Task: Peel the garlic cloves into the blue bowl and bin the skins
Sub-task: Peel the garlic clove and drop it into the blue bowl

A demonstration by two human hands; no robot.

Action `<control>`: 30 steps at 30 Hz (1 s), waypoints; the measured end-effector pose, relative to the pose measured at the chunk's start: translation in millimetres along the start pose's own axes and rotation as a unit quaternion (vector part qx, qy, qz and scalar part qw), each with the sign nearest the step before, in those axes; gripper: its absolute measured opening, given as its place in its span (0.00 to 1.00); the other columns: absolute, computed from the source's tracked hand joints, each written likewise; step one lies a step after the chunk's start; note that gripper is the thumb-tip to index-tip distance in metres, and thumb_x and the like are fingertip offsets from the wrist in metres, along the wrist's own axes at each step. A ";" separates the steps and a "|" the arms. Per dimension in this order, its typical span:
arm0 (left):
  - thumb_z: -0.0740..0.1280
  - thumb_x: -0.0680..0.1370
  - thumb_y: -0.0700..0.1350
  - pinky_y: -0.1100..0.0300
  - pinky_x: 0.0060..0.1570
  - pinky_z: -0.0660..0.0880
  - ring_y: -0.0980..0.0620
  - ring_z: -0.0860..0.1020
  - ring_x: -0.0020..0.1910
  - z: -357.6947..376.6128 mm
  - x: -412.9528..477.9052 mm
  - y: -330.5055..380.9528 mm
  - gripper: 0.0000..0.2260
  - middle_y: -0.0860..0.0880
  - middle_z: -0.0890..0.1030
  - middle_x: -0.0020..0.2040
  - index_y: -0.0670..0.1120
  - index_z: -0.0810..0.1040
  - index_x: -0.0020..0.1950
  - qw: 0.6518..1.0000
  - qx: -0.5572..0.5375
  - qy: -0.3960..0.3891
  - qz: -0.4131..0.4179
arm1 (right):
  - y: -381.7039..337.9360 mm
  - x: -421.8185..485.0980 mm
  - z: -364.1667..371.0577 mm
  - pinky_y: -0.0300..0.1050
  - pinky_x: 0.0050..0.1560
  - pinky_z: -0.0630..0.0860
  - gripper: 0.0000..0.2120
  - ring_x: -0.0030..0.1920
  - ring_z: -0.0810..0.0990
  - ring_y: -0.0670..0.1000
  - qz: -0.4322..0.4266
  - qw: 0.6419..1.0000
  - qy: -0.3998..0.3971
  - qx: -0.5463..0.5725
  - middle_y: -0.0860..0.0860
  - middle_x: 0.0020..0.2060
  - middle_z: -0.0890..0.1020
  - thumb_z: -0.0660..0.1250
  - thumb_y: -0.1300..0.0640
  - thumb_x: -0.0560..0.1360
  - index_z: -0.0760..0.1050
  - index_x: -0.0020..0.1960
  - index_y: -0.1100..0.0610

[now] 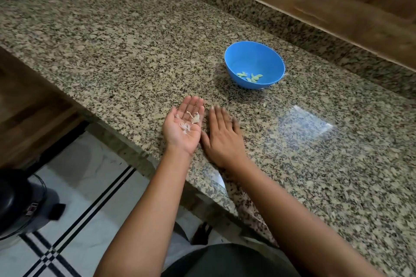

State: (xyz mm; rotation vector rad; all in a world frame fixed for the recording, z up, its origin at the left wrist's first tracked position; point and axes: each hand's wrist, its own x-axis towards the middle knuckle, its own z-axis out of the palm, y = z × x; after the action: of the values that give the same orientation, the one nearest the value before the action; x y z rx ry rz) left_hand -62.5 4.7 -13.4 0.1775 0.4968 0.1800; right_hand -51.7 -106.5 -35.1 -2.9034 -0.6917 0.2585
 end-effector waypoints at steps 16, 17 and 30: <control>0.50 0.83 0.47 0.52 0.57 0.76 0.42 0.80 0.52 -1.7 -10.8 -10.6 0.19 0.38 0.81 0.50 0.36 0.76 0.55 1.000 0.017 0.004 -0.020 | 15.2 -46.2 -8.8 0.50 0.54 0.75 0.10 0.51 0.75 0.55 -0.037 0.983 0.124 0.132 0.57 0.48 0.81 0.65 0.67 0.74 0.79 0.54 0.64; 0.50 0.83 0.47 0.52 0.57 0.76 0.42 0.80 0.52 -2.8 -11.9 -12.4 0.19 0.38 0.81 0.51 0.36 0.76 0.56 0.999 0.021 0.003 -0.025 | 15.1 -43.1 -9.6 0.48 0.56 0.74 0.09 0.52 0.75 0.54 -0.027 0.984 0.117 0.128 0.56 0.49 0.80 0.64 0.66 0.76 0.78 0.55 0.63; 0.50 0.83 0.47 0.51 0.55 0.77 0.42 0.81 0.49 -5.5 -18.3 -15.3 0.19 0.37 0.81 0.48 0.35 0.75 0.57 0.998 0.036 -0.016 -0.039 | 23.3 -61.5 -25.3 0.52 0.75 0.44 0.31 0.76 0.42 0.50 0.070 0.988 0.019 0.137 0.50 0.76 0.44 0.46 0.39 0.80 0.44 0.77 0.51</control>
State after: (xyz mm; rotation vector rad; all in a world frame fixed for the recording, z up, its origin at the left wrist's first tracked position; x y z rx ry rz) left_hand -79.0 -13.4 -13.1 0.2306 0.4772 0.0824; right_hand -90.6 -157.8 -6.4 -2.6872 -0.4098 0.2876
